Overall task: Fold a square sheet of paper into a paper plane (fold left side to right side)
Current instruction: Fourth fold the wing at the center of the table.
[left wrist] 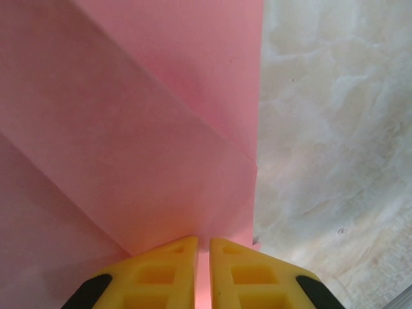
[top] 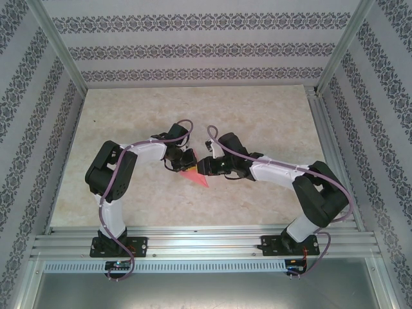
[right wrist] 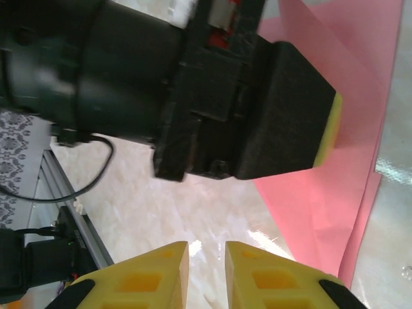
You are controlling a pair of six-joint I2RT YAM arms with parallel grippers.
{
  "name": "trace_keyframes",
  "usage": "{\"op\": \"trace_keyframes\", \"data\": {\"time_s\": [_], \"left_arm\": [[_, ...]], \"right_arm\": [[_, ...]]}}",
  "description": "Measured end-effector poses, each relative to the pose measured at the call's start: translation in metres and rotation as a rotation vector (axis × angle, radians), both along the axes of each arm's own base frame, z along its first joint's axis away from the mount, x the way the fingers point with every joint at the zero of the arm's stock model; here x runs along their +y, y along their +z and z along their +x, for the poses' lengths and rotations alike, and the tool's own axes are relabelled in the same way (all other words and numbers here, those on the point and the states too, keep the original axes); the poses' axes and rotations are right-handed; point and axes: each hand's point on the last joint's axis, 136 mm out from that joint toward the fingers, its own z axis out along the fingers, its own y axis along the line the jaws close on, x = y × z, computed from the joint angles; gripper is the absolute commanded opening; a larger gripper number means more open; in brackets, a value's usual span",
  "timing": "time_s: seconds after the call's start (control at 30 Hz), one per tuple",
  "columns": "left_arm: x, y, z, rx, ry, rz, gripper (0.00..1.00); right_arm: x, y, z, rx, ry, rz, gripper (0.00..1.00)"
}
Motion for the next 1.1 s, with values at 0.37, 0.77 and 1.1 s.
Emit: {"op": "trace_keyframes", "data": {"time_s": [0.37,0.77,1.1], "left_arm": [[0.0,-0.001,0.0,0.0,0.0,0.0,0.13],[0.0,-0.001,-0.001,0.001,-0.001,-0.003,0.13],[0.0,-0.001,-0.001,0.003,-0.003,-0.006,0.13]], "right_arm": [[0.001,-0.058,-0.005,0.116,0.015,-0.063,0.2],[0.006,-0.069,-0.004,0.132,0.027,-0.076,0.2],[0.006,-0.076,-0.008,0.134,0.032,-0.08,0.2]]}}
